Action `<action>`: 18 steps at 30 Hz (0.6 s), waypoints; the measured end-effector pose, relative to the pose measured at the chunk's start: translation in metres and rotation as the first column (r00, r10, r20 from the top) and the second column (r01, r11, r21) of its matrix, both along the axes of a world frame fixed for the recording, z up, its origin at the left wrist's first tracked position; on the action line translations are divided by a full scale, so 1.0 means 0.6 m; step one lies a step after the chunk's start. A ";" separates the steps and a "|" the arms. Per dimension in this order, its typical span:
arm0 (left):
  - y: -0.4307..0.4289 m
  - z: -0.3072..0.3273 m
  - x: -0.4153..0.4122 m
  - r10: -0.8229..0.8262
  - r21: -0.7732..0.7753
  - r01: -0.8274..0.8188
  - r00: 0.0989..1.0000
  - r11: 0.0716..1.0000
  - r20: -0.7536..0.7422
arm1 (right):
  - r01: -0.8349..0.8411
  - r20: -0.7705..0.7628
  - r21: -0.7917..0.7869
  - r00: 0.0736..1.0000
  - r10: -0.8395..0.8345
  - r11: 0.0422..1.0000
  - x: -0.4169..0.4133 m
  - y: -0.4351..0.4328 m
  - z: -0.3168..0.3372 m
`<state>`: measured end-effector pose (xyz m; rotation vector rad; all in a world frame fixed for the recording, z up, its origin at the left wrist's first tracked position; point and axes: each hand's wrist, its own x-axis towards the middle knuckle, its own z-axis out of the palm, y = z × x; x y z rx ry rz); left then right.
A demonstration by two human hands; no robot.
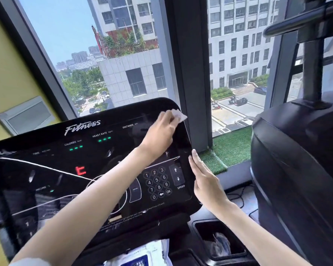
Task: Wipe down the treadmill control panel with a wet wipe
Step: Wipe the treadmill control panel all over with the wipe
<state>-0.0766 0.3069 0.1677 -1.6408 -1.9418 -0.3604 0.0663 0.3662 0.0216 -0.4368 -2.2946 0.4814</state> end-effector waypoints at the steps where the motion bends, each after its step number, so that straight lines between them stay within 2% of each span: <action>1: 0.001 -0.001 0.004 0.024 0.031 -0.026 0.999 0.999 0.043 | -0.012 0.020 0.002 1.000 0.012 1.000 0.001 0.000 -0.002; 2: 0.001 -0.013 0.011 -0.008 -0.013 0.008 1.000 1.000 0.025 | -0.019 0.037 0.003 0.999 0.019 1.000 0.002 0.000 -0.003; 4: -0.011 -0.047 0.036 -0.178 -0.244 0.155 0.981 0.957 -0.075 | -0.019 0.067 0.001 0.998 0.019 1.000 0.004 0.001 -0.001; 5: -0.018 -0.051 0.039 -0.241 -0.311 0.198 0.965 0.930 -0.105 | -0.019 0.080 0.007 0.997 0.019 1.000 0.006 0.001 0.002; 6: -0.017 -0.043 0.034 -0.231 -0.309 0.192 0.968 0.931 -0.095 | -0.023 0.091 0.017 0.996 0.021 1.000 0.008 0.001 0.005; 9: 0.006 -0.012 0.005 -0.022 0.012 0.021 0.995 1.000 0.098 | -0.040 0.138 0.028 0.990 0.036 0.999 0.012 -0.002 0.008; 10: 0.010 -0.011 0.005 0.003 0.034 -0.007 0.991 0.999 0.130 | -0.041 0.142 0.031 0.989 0.036 0.999 0.011 -0.004 0.006; 12: 0.009 -0.032 0.023 -0.073 -0.144 0.079 0.996 0.986 0.050 | -0.020 0.120 0.055 0.993 0.014 0.998 0.010 -0.006 0.002; 14: -0.005 -0.049 0.040 -0.211 -0.318 0.193 0.977 0.928 -0.023 | 0.036 0.056 0.080 0.998 -0.040 0.996 0.014 -0.006 -0.004; 16: 0.003 -0.035 0.028 -0.131 -0.250 0.130 0.991 0.960 0.010 | 0.068 0.000 0.115 0.998 -0.069 0.991 0.023 -0.009 -0.013; 18: 0.013 -0.023 0.013 0.011 -0.032 -0.007 0.994 0.999 0.112 | 0.072 -0.013 0.142 0.997 -0.070 0.987 0.027 -0.015 -0.020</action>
